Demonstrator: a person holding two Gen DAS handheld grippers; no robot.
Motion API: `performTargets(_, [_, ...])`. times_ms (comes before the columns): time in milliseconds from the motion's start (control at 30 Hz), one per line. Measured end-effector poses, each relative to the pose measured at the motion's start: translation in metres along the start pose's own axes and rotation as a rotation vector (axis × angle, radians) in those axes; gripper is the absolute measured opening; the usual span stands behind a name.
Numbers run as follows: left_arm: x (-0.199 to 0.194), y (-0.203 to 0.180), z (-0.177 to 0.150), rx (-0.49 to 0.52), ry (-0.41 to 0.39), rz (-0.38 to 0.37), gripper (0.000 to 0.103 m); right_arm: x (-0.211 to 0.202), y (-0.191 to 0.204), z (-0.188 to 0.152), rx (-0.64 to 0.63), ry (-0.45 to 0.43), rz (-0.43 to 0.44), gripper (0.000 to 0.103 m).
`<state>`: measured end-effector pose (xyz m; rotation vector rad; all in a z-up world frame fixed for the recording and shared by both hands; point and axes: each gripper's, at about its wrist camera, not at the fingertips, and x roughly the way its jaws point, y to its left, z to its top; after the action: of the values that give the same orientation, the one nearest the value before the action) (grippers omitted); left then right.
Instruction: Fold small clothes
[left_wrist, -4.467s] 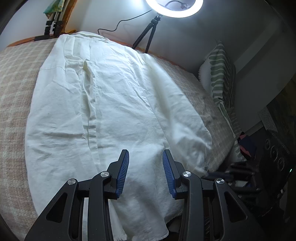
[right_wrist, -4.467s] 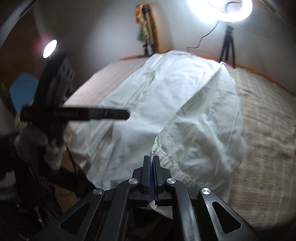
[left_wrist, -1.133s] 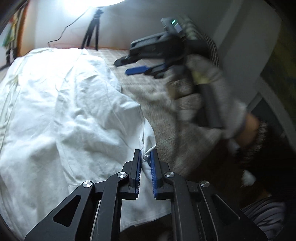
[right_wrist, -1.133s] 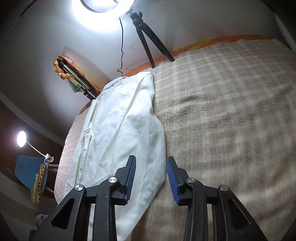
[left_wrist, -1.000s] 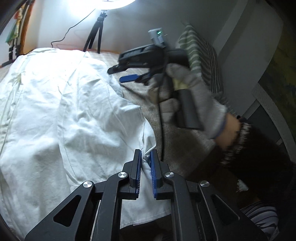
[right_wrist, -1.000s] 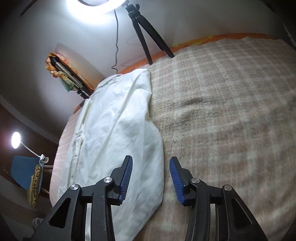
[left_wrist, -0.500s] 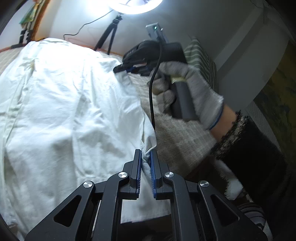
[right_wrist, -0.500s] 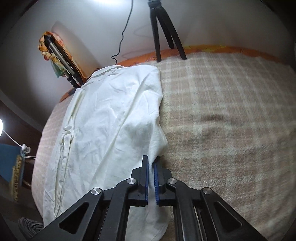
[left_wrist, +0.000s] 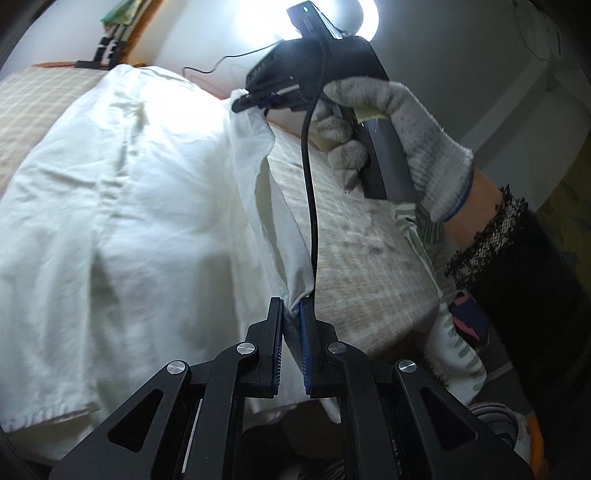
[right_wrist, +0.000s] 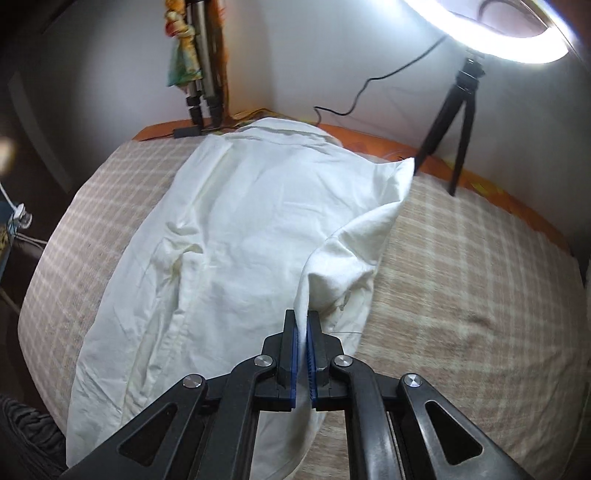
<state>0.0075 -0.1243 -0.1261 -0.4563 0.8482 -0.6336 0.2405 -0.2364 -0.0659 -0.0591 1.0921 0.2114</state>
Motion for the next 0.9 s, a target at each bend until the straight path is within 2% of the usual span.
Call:
performTargets(267, [-0.005,0.016,-0.009,-0.037,0.008,0.034,0.007,0.032,0.061,0.005,-0.107,0.024,0.026,0.002])
performTargets(400, [-0.005,0.022,-0.007,-0.052,0.015,0.044,0.007,0.054,0.07,0.001,-0.101,0.046,0.026,0.002])
performTargets(467, [-0.006,0.022,-0.007,-0.052,0.018,0.047,0.007,0.06,0.069,0.001,-0.095,0.046,0.053,0.006])
performTargets(500, [-0.007,0.021,-0.006,-0.047,0.017,0.051,0.007,0.058,0.068,0.001,-0.089,0.042,0.073,0.01])
performTargets(533, [-0.009,0.021,-0.006,-0.046,0.016,0.052,0.007,0.049,0.062,0.0,-0.063,0.02,0.113,0.022])
performTargets(600, [-0.01,0.022,-0.006,-0.049,0.015,0.053,0.007,0.024,0.047,-0.005,0.001,-0.053,0.208,0.027])
performTargets(667, [-0.01,0.022,-0.006,-0.049,0.015,0.054,0.007,-0.006,0.023,-0.015,0.086,-0.134,0.28,0.027])
performTargets(767, [-0.011,0.022,-0.007,-0.052,0.012,0.06,0.007,-0.037,-0.006,-0.042,0.182,-0.185,0.29,0.028])
performTargets(900, [-0.012,0.018,-0.006,-0.027,0.054,0.07,0.013,-0.058,-0.017,-0.091,0.202,-0.169,0.249,0.028])
